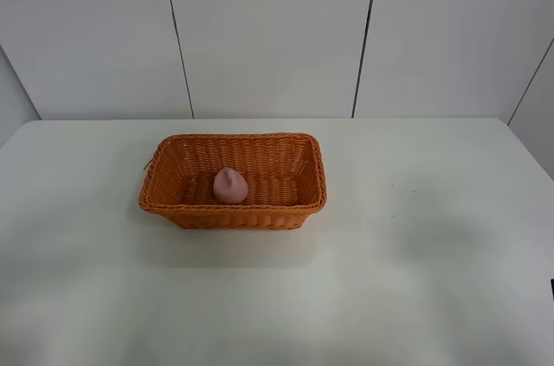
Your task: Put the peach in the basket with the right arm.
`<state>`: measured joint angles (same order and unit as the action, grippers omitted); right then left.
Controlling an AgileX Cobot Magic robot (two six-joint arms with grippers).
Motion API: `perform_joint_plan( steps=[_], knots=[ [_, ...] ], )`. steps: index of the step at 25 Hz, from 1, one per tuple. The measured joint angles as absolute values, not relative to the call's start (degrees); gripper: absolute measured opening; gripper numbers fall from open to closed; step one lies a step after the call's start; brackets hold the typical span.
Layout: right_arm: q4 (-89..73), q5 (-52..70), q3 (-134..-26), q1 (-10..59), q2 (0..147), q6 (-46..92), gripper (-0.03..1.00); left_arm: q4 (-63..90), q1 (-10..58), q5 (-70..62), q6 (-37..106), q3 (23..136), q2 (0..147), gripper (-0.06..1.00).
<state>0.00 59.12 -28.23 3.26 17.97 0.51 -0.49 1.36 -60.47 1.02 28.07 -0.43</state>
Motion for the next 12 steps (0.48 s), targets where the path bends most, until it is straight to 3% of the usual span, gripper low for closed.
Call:
perform_joint_plan(
  steps=[12],
  knots=[
    [0.0,58.9,-28.1,3.3,0.7,0.5,0.70,-0.5,1.4,-60.5,1.0,28.1,-0.4,0.99]
  ],
)
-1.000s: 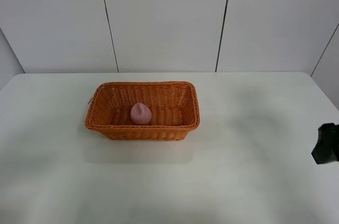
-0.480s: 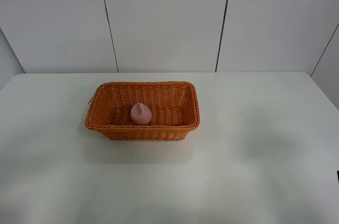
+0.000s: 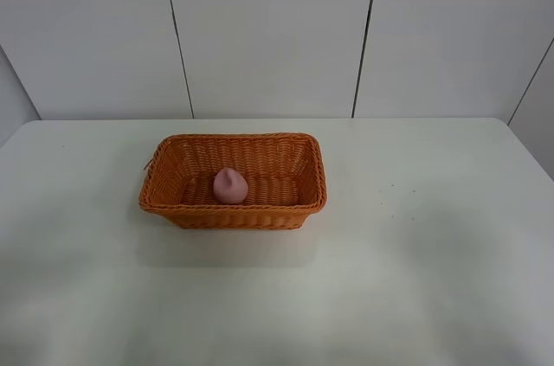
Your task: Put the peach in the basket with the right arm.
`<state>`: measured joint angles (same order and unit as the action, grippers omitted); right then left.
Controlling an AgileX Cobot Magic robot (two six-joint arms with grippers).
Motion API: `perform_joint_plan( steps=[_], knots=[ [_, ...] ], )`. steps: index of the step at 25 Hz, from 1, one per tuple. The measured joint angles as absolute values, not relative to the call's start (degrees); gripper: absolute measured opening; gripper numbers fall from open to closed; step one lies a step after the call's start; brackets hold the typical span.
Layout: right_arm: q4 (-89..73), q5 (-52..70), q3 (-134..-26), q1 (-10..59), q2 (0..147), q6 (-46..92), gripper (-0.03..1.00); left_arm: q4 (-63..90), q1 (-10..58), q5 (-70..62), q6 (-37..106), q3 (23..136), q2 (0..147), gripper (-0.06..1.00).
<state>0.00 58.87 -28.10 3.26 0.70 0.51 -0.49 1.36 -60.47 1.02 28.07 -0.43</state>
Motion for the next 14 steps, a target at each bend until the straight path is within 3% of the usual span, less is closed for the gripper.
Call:
perform_joint_plan(
  steps=[14],
  knots=[
    [0.0,58.9,-28.1,3.3,-0.2,0.5,0.70,-0.5,1.4,-60.5,1.0,28.1,-0.4,0.99]
  ],
)
